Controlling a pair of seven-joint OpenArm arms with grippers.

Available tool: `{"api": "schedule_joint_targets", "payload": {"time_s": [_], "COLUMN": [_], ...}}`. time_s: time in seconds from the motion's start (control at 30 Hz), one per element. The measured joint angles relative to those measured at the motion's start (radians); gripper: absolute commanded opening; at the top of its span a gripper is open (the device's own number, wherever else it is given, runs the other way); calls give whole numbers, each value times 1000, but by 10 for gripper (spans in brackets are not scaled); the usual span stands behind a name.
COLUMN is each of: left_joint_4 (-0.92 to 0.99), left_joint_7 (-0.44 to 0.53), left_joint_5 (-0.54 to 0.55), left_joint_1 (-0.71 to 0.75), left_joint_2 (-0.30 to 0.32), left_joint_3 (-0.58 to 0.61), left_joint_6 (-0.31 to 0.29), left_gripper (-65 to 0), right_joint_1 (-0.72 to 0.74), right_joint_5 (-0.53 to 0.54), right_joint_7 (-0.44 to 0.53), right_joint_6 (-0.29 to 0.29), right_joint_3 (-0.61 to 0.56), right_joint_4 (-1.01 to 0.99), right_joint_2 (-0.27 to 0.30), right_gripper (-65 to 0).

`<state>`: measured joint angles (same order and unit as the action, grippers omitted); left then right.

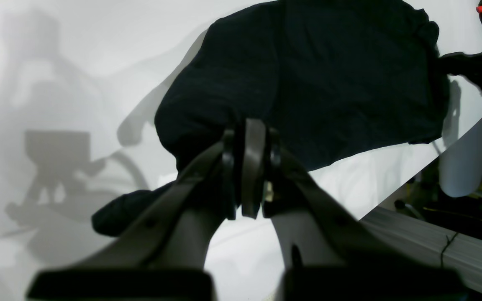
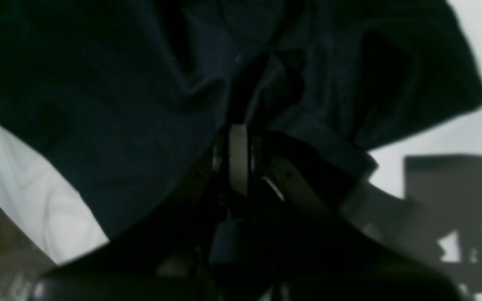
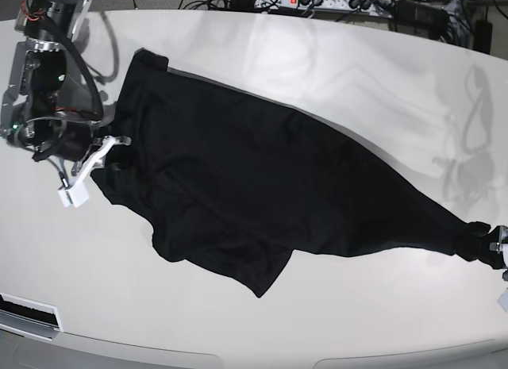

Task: Layout the t-shirt on the table in an organized manner, then fold the t-shirt properly
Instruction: 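Lower the t-shirt end with the right gripper and release it flat, then release the t-shirt end from the left gripper and withdraw it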

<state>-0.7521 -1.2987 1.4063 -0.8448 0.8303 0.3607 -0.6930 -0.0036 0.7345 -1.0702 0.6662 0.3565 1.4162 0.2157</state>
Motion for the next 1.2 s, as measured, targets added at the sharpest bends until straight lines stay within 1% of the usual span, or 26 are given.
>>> {"api": "schedule_joint_targets", "payload": {"time_s": [0.1, 0.2, 0.23, 0.3, 0.4, 0.47, 0.5, 0.6, 0.7, 0.77, 0.8, 0.83, 0.87, 0.9, 1.0, 1.03, 1.13, 1.17, 1.2], "left_joint_4": [0, 0, 0, 0, 0, 0, 0, 0, 0, 0, 0, 0, 0, 0, 0, 0, -1, -1, -1], "left_joint_7": [0, 0, 0, 0, 0, 0, 0, 0, 0, -3, -18, -56, -100, -113, -109, -106, -93, -94, -101], "left_joint_5": [-1, -1, -1, -1, -1, -1, 0, -1, 0, 1, 11, 42, 63, 60, 60, 60, 61, 61, 60], "left_joint_1": [0, 0, 0, 0, 0, 0, 0, 0, 0, 0, 0, 0, 0, 0, 0, 2, 43, 68, 92], "left_joint_2": [0, 0, 0, 0, 0, 0, 0, 0, 0, 0, 0, 1, 1, 3, 10, 13, 28, 34, 39], "left_joint_3": [0, 0, 0, 0, 0, 0, 0, 0, 0, 0, -3, -11, -22, -30, -42, -42, -46, -47, -47], "left_joint_6": [0, 0, 0, 0, 0, 0, 0, 0, 0, 0, 0, 0, 0, 0, 0, 0, 10, 10, 10], "left_gripper": [-650, -650, -650, -650, -650, -650, -650, -650, -650, -650, -650, -650, -650, -650, -650, -650, -650, -618, -553], "right_joint_1": [1, -5, -11, -22, -38, -53, -63, -94, -125, -139, -144, -146, -148, -151, -161, -163, -161, -160, -160], "right_joint_5": [29, 38, 38, 32, 24, 23, 14, 1, 11, 28, 38, 45, 45, 45, 61, 63, 63, 63, 63], "right_joint_7": [-50, -77, -80, -86, -82, -83, -83, -82, -83, -100, -106, -115, -120, -120, -120, -120, -120, -120, -120], "right_joint_6": [0, 0, -13, -79, -150, -163, -180, -182, -175, -165, -153, -146, -146, -146, -143, -131, -131, -131, -131], "right_joint_3": [27, 92, 118, 179, 276, 318, 332, 347, 346, 341, 340, 340, 340, 339, 339, 339, 339, 339, 339], "right_joint_4": [50, 61, 61, 61, 61, 62, 62, 62, 62, 62, 62, 62, 62, 62, 62, 62, 62, 62, 62], "right_joint_2": [21, 19, 18, 16, 18, 19, 19, 16, 15, 13, 14, 13, 13, 13, 14, 13, 13, 13, 14], "right_gripper": [-650, -650, -650, -650, -650, -650, -650, -650, -650, -650, -650, -650, -650, -650, -650, -650, -650, -650, -650]}}
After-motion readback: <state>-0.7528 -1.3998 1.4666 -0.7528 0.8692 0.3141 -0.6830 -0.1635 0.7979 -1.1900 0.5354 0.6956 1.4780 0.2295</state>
